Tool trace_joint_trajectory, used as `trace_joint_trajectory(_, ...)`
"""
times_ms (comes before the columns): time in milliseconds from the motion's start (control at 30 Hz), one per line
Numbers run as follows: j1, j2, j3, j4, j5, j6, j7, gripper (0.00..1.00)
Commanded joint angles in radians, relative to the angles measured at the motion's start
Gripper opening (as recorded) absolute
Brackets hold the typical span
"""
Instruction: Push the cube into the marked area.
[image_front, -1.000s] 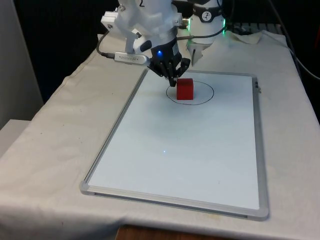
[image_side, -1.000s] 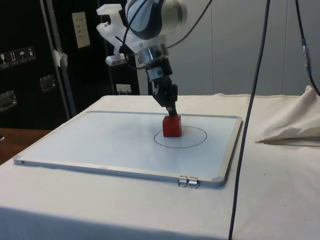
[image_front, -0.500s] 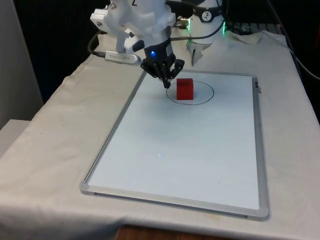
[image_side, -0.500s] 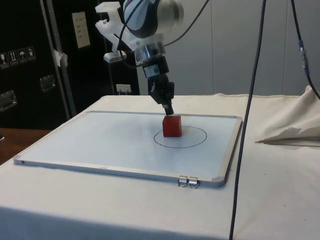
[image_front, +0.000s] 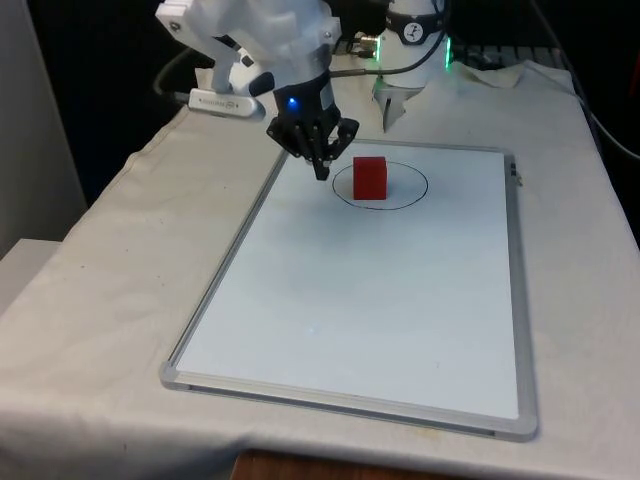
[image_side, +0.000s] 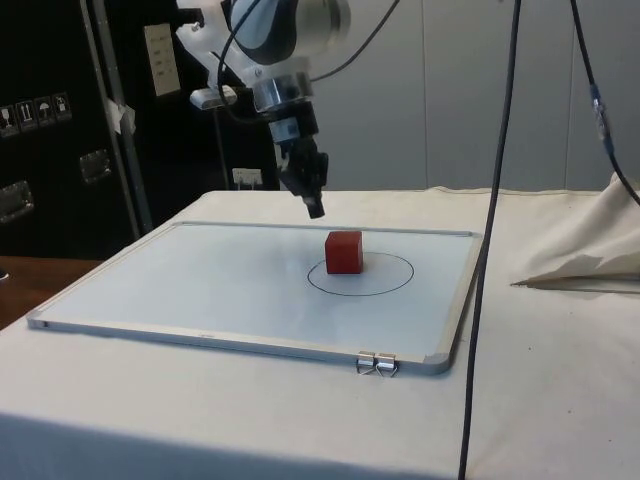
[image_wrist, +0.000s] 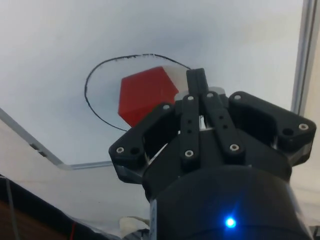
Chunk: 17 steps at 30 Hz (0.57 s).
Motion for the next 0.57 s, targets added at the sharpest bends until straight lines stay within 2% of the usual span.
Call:
trace_joint_trajectory(0, 0.0, 0.0, 0.006, 0.004, 0.012, 0.009, -0.006, 0.0)
trace_joint_trajectory(200, 0.006, -0.003, 0.012, 0.008, 0.006, 0.019, -0.008, 0.0)
trace_joint_trajectory(400, 0.012, -0.018, 0.015, 0.002, 0.008, 0.037, -0.032, 0.0)
trace_joint_trajectory(433, 0.019, -0.021, 0.013, 0.004, 0.002, 0.038, -0.028, 0.0)
trace_joint_trajectory(500, 0.024, -0.023, 0.013, 0.006, -0.005, 0.041, -0.022, 0.0)
trace_joint_trajectory(533, 0.018, -0.02, 0.016, 0.008, 0.002, 0.033, -0.03, 0.0)
